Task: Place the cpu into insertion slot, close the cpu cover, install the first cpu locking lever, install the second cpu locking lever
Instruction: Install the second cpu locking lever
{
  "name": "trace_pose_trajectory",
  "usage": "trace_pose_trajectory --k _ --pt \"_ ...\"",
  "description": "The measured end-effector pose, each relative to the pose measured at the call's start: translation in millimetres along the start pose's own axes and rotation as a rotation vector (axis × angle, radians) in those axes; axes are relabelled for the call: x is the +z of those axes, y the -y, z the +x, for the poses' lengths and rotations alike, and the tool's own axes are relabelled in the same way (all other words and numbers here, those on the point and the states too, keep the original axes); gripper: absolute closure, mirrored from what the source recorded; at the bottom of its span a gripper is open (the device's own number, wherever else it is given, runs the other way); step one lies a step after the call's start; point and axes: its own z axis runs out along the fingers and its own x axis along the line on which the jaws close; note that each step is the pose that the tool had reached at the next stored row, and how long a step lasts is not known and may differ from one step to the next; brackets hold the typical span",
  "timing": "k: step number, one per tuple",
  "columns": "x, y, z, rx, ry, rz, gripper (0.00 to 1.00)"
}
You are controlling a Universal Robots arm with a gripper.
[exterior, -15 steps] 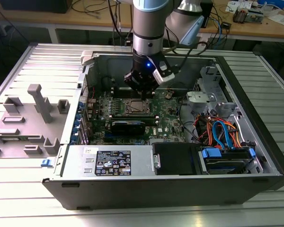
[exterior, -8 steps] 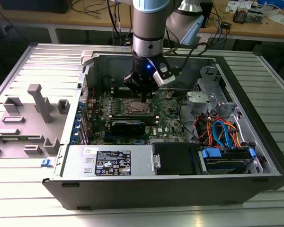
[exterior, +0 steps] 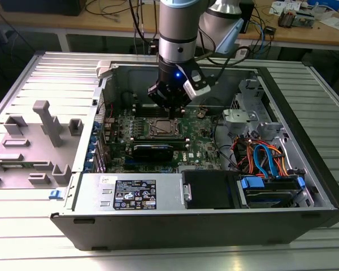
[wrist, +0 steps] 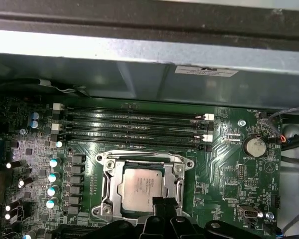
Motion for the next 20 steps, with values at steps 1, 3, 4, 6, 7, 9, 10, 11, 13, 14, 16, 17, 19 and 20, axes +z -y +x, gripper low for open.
trace_pose_trajectory --k 1,3,4,6,7,9,10,11,13,14,16,17,19,20 --pt "0.0 0.8 0.0 0.002 -0.0001 0.0000 0.89" --pt "0.0 3.5 0.3 0.009 -0.0002 0.0001 0.89" --pt "0.1 5.4 0.4 0.012 -0.0002 0.0001 0.89" --pt "0.1 8.4 0.6 0.017 -0.0002 0.0002 0.89" --pt "0.1 9.7 0.7 0.017 -0.0001 0.0001 0.89" --pt "0.1 11.4 1.3 0.017 -0.0001 0.0001 0.89" --pt "0.1 11.6 1.9 0.017 -0.0002 0.0001 0.89" --pt "0.0 11.6 3.1 0.017 0.0000 -0.0017 0.89" --pt "0.1 11.5 4.0 0.017 0.0000 -0.0027 0.89" --pt "0.1 11.6 4.0 0.017 0.0000 -0.0026 0.89" --pt "0.1 11.5 4.8 0.017 0.0000 -0.0027 0.89" --pt "0.0 11.5 4.8 0.017 0.0000 -0.0026 0.89" --pt "0.0 11.5 5.3 0.018 0.0000 -0.0027 0.89" --pt "0.0 11.4 5.8 0.018 0.0000 -0.0026 0.89"
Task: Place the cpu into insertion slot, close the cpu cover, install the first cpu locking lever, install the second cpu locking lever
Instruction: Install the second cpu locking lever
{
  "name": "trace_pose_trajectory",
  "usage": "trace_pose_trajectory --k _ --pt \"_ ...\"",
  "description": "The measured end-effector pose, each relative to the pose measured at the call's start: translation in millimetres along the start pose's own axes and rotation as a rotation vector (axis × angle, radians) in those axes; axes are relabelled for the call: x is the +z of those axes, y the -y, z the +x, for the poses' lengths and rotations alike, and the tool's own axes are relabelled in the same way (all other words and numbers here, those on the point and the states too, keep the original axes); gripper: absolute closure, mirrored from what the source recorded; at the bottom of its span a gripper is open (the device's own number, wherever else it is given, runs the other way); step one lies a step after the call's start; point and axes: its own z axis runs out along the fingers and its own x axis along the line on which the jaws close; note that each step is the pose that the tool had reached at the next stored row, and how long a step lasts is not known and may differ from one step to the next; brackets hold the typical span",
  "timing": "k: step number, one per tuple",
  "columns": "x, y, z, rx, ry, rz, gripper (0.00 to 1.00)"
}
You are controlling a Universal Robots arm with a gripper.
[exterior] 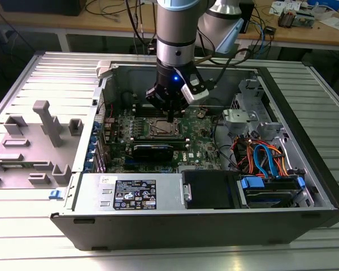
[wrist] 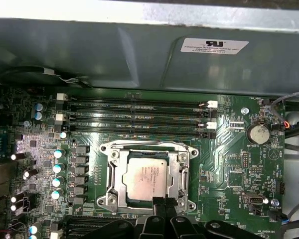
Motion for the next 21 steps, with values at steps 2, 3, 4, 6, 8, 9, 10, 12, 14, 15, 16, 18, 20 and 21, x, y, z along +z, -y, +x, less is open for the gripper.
trace_pose_trajectory --k 2,3,4,6,8,9,10,12,14,15,16,18,20,21 --pt "0.0 0.0 0.9 0.000 0.0000 0.0000 0.89" --pt "0.0 -0.1 1.4 0.000 0.0000 0.0000 0.89" --pt "0.0 -0.1 2.1 0.000 0.0000 -0.0001 0.89" --pt "-0.1 -0.1 3.2 0.000 0.0000 0.0000 0.89" --pt "0.0 0.5 4.0 0.000 0.0000 -0.0006 0.89" --pt "0.0 0.8 4.2 0.000 0.0001 -0.0008 0.89" --pt "0.0 1.5 4.3 0.000 0.0000 -0.0007 0.89" --pt "0.1 3.0 4.4 0.000 0.0000 -0.0009 0.89" --pt "0.1 4.4 4.6 0.000 0.0000 -0.0010 0.89" --pt "0.1 5.4 4.7 0.000 0.0000 -0.0010 0.89" --pt "0.2 6.5 4.8 0.000 0.0000 -0.0011 0.89" --pt "0.2 8.4 4.9 0.000 0.0001 -0.0012 0.89" --pt "0.2 8.5 4.9 0.000 0.0001 -0.0012 0.89" --pt "0.2 8.6 4.9 0.000 0.0000 -0.0011 0.89"
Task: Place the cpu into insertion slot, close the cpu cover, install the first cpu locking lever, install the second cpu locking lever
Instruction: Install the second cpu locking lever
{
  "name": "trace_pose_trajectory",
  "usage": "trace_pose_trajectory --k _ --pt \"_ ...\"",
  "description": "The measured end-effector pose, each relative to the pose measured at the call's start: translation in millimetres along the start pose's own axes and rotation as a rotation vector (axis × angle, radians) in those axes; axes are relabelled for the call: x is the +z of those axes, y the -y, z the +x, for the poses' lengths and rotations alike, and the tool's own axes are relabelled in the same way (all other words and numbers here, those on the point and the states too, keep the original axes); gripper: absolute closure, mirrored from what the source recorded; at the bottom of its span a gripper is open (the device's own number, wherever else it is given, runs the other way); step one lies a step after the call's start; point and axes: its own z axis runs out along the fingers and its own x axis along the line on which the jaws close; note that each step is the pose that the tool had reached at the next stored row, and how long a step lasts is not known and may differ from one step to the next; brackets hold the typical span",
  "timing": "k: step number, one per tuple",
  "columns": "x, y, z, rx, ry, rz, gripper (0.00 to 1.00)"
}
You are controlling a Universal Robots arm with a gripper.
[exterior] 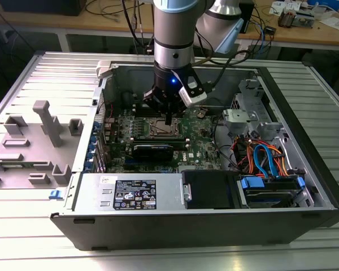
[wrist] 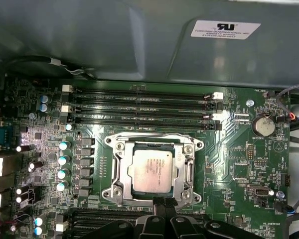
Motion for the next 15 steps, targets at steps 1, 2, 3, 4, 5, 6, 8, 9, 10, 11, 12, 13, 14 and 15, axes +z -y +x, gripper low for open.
trace_pose_trajectory --k 1,2,3,4,5,6,8,9,10,11,12,13,14,15 --pt "0.0 0.2 0.0 0.000 0.0000 0.0000 0.89" --pt "0.0 0.3 0.0 -0.001 0.0000 0.0000 0.89" --pt "0.0 0.3 0.1 -0.001 0.0000 0.0000 0.89" --pt "0.0 0.3 0.0 -0.001 0.0000 0.0000 0.89" --pt "0.0 0.3 0.0 -0.001 0.0000 0.0000 0.89" --pt "0.0 0.3 0.1 -0.001 0.0000 0.0000 0.89" --pt "0.0 0.3 0.0 -0.001 0.0000 0.0000 0.89" --pt "0.0 0.3 0.1 -0.001 -0.0001 0.0001 0.89" --pt "0.0 0.3 0.0 -0.001 0.0000 0.0000 0.89" --pt "0.0 0.3 0.1 -0.001 0.0000 0.0000 0.89" --pt "0.0 0.3 0.1 -0.001 0.0000 0.0000 0.89" --pt "0.0 0.6 0.1 -0.001 -0.0001 -0.0001 0.89" --pt "0.0 1.5 0.1 -0.001 -0.0048 -0.0005 0.89" --pt "0.0 2.3 0.2 -0.001 -0.0191 -0.0103 0.89"
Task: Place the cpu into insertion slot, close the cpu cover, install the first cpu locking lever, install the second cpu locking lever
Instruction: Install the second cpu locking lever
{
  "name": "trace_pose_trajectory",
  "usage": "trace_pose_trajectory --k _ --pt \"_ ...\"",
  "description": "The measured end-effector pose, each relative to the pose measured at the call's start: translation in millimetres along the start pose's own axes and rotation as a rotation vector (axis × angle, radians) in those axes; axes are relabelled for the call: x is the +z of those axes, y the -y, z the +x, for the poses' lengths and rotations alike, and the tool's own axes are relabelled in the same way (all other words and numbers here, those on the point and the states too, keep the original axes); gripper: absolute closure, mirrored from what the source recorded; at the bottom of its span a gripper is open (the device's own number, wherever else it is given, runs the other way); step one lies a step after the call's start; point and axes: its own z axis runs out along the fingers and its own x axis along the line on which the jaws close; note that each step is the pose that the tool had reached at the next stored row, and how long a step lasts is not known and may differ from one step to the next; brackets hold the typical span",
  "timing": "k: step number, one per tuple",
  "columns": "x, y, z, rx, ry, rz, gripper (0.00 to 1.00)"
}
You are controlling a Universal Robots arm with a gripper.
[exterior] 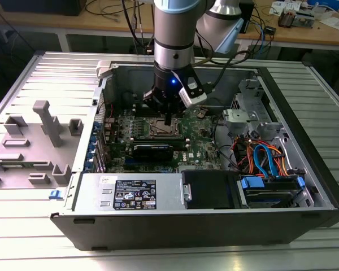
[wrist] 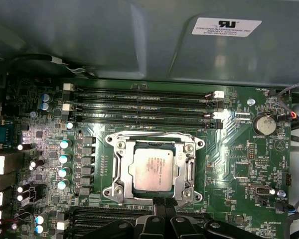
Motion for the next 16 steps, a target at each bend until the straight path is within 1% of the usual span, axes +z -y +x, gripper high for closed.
trace_pose_trajectory --k 1,2,3,4,5,16 --pt "0.0 1.3 0.1 0.000 -0.0086 -0.0101 0.89" --pt "0.0 3.5 -0.1 0.000 -0.0128 -0.0242 0.89" --pt "0.0 7.6 -0.2 0.000 -0.0156 -0.0345 0.89" --pt "-0.1 11.4 0.0 0.000 -0.0191 -0.0415 0.89" --pt "-0.1 12.1 0.1 0.000 -0.0196 -0.0430 0.89" --pt "-0.1 13.0 0.1 0.000 -0.0198 -0.0430 0.89"
